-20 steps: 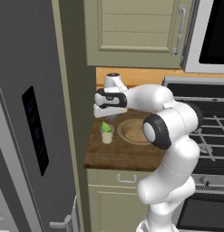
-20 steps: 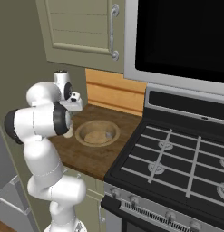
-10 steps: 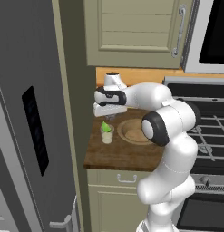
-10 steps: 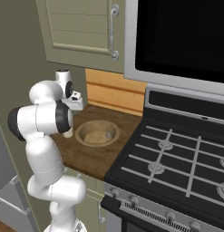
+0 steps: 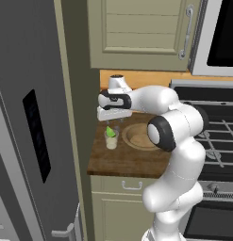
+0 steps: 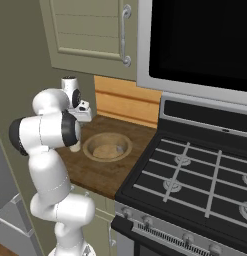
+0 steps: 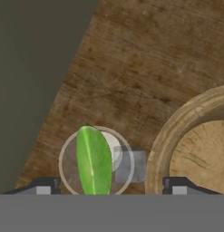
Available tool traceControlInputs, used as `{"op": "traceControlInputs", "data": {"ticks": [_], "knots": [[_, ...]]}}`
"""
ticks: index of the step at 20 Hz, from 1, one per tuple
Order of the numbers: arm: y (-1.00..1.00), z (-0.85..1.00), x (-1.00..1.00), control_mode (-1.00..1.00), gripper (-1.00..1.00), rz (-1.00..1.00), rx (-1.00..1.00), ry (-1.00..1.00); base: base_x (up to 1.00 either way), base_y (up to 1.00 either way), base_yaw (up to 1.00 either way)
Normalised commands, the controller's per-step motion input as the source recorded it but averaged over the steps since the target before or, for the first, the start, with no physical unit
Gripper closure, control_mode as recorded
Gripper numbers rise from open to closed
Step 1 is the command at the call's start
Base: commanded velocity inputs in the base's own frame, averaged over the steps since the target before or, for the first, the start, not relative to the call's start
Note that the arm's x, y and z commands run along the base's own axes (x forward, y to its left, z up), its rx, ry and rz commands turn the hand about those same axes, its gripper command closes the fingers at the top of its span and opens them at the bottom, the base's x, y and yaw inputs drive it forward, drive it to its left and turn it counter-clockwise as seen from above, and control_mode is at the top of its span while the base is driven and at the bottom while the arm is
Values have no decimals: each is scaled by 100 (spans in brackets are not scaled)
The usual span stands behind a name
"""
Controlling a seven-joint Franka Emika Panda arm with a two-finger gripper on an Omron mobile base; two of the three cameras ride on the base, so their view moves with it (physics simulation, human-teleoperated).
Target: Grab a lemon wedge from the fridge and one ice cube from the ice bowl, and put them in the glass of lemonade.
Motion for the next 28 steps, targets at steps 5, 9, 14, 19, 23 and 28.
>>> {"op": "traceControlInputs", "data": {"ticks": [5, 9, 14, 19, 23, 28], "knots": [[0, 0, 0, -100, -100, 0, 0, 1, 0, 0, 0], [0, 0, 0, -100, -100, 0, 0, 0, 0, 0, 0], [-3, 0, -16, -100, -100, 0, 1, 0, 0, 0, 0], [0, 0, -29, -100, -100, 0, 3, -5, 0, 0, 0], [0, 0, -41, -100, -100, 0, 4, -6, 0, 0, 0], [-4, 5, -61, -100, -100, 0, 4, -10, 0, 0, 0]]}}
